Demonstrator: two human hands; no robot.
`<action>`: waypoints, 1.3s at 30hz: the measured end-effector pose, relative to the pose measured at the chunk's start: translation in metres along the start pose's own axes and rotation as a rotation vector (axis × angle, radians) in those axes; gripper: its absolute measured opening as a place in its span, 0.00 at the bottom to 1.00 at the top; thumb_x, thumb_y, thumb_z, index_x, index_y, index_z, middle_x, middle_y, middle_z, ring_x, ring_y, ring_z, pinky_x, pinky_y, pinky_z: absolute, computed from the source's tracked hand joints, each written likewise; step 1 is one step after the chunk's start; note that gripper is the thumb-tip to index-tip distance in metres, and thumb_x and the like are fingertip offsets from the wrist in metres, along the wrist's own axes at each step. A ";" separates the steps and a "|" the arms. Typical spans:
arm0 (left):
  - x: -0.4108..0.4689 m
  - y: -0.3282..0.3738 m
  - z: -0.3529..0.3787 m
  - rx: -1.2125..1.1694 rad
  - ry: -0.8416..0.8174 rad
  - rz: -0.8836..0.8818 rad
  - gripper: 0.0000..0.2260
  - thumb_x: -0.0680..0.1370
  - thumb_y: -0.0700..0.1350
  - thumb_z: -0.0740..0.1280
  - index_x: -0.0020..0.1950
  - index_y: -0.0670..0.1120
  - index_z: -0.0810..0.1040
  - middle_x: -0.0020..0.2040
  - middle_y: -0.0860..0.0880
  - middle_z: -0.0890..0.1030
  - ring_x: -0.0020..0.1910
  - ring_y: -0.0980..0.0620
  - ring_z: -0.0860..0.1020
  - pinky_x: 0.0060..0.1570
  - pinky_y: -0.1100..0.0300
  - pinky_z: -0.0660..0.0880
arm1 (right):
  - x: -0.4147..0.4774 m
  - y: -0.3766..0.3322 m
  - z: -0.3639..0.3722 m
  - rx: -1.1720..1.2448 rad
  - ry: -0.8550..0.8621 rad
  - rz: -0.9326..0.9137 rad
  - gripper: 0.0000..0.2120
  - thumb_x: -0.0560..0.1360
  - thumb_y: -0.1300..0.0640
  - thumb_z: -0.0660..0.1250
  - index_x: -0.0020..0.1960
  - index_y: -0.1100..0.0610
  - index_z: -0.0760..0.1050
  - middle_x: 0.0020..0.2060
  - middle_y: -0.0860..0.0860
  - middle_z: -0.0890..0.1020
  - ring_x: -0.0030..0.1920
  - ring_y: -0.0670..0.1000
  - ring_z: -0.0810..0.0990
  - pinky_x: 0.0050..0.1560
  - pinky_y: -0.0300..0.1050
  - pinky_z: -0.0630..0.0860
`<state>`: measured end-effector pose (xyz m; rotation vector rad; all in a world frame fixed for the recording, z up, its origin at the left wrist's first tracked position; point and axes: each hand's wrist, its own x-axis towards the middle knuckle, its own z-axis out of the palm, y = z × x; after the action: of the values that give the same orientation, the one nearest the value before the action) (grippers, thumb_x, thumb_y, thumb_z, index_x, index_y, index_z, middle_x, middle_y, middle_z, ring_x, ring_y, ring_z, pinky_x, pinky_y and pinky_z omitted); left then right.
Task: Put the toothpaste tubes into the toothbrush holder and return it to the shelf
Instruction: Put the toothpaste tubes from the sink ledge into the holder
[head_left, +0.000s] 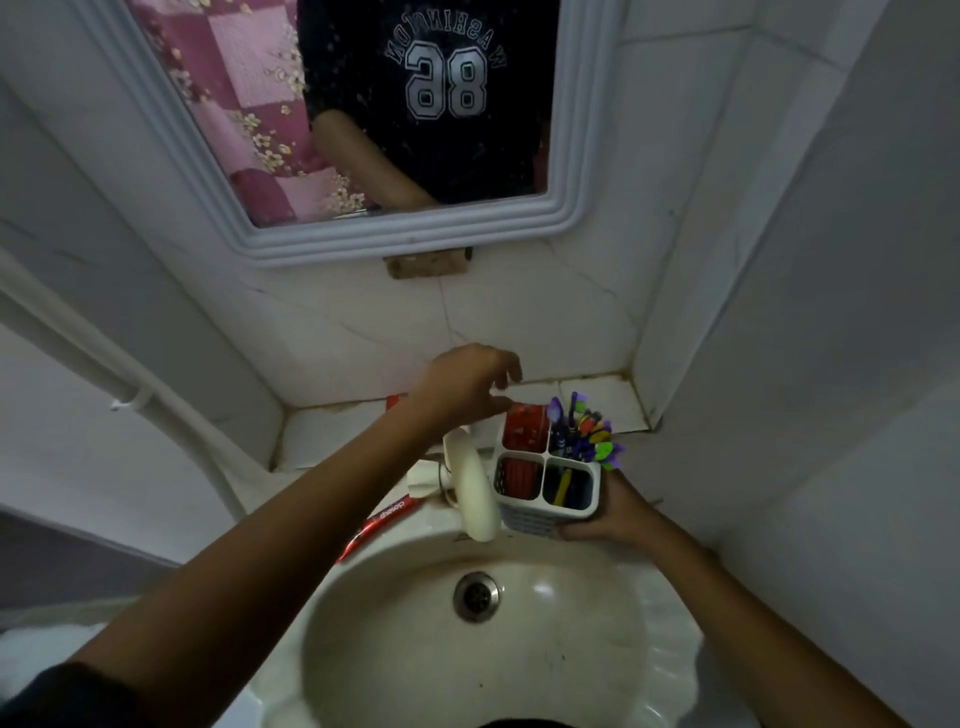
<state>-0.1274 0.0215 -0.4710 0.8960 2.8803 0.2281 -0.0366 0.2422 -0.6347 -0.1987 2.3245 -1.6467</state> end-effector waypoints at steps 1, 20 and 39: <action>0.000 -0.001 0.003 -0.051 -0.034 -0.008 0.12 0.73 0.48 0.72 0.56 0.48 0.80 0.52 0.50 0.84 0.43 0.56 0.77 0.48 0.58 0.77 | 0.001 -0.001 0.001 -0.005 -0.003 0.000 0.38 0.58 0.65 0.83 0.65 0.59 0.73 0.59 0.52 0.82 0.61 0.47 0.80 0.60 0.42 0.79; -0.071 -0.131 0.057 -0.345 0.019 -0.700 0.11 0.73 0.44 0.70 0.55 0.48 0.79 0.57 0.48 0.81 0.54 0.48 0.78 0.52 0.54 0.77 | -0.003 -0.016 0.008 0.078 -0.020 0.048 0.37 0.53 0.56 0.81 0.60 0.55 0.73 0.53 0.32 0.83 0.54 0.35 0.81 0.50 0.27 0.77; -0.052 -0.119 0.080 0.158 -0.135 -0.362 0.30 0.69 0.62 0.69 0.67 0.54 0.68 0.63 0.48 0.77 0.61 0.45 0.75 0.62 0.46 0.67 | -0.004 -0.022 0.007 0.018 -0.052 0.076 0.36 0.58 0.75 0.79 0.56 0.47 0.73 0.48 0.26 0.81 0.52 0.29 0.79 0.48 0.24 0.75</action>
<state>-0.1384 -0.0958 -0.5672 0.3769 2.8935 -0.0910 -0.0315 0.2291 -0.6153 -0.1448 2.2495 -1.6068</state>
